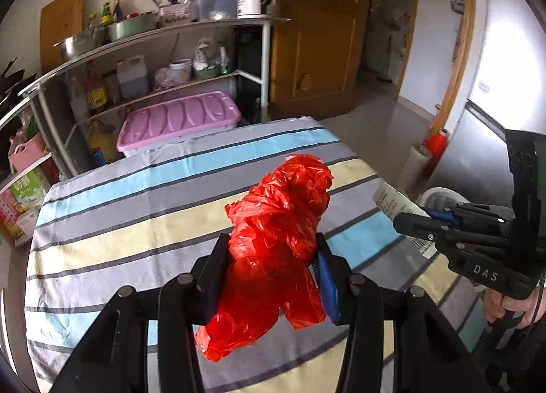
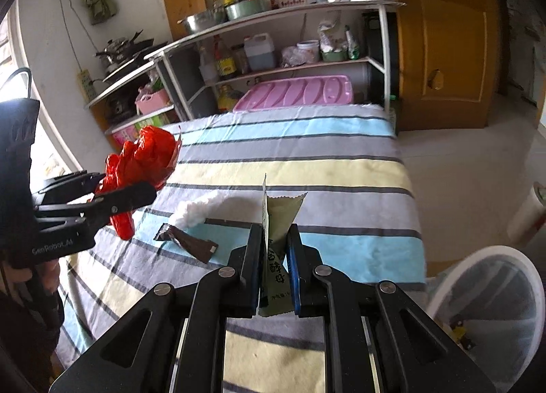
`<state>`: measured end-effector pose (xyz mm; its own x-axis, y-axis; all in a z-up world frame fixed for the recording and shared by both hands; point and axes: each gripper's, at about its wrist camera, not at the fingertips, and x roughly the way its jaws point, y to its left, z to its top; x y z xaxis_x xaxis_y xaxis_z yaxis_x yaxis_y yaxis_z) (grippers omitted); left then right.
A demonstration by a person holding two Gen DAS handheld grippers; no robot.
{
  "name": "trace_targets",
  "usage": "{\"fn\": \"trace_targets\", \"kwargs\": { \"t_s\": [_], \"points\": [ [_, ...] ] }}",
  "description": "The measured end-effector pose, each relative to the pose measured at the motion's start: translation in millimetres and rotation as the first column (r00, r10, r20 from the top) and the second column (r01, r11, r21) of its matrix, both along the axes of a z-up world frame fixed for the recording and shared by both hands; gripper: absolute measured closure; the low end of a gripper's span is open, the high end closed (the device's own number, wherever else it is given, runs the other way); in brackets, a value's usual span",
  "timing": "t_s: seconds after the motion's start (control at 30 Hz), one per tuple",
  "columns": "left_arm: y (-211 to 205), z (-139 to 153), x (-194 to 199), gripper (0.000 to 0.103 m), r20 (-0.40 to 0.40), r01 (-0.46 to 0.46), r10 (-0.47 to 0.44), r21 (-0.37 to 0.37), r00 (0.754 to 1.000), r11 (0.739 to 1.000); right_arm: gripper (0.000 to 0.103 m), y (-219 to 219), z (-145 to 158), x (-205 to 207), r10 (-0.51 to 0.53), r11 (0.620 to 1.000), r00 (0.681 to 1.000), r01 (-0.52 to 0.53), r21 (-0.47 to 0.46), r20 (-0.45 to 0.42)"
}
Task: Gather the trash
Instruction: 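Lift and carry the red bag and white tube in both tools over the bin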
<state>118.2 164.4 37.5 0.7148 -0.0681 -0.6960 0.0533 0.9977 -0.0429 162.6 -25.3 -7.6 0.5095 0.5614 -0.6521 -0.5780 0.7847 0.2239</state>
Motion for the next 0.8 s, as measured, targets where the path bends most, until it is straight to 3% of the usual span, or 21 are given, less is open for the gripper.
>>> {"fn": "trace_targets", "kwargs": {
  "t_s": [0.43,0.8],
  "points": [
    [-71,10,0,0.054,0.033,0.111,-0.111,0.006,0.993,0.994,0.089,-76,21,-17,-0.14,0.99,0.989,0.138,0.034,0.044],
    [-155,0,15,0.054,0.017,0.256,-0.255,-0.033,0.967,0.966,0.089,-161,24,-28,-0.307,0.952,0.95,0.307,0.014,0.058]
  ]
}}
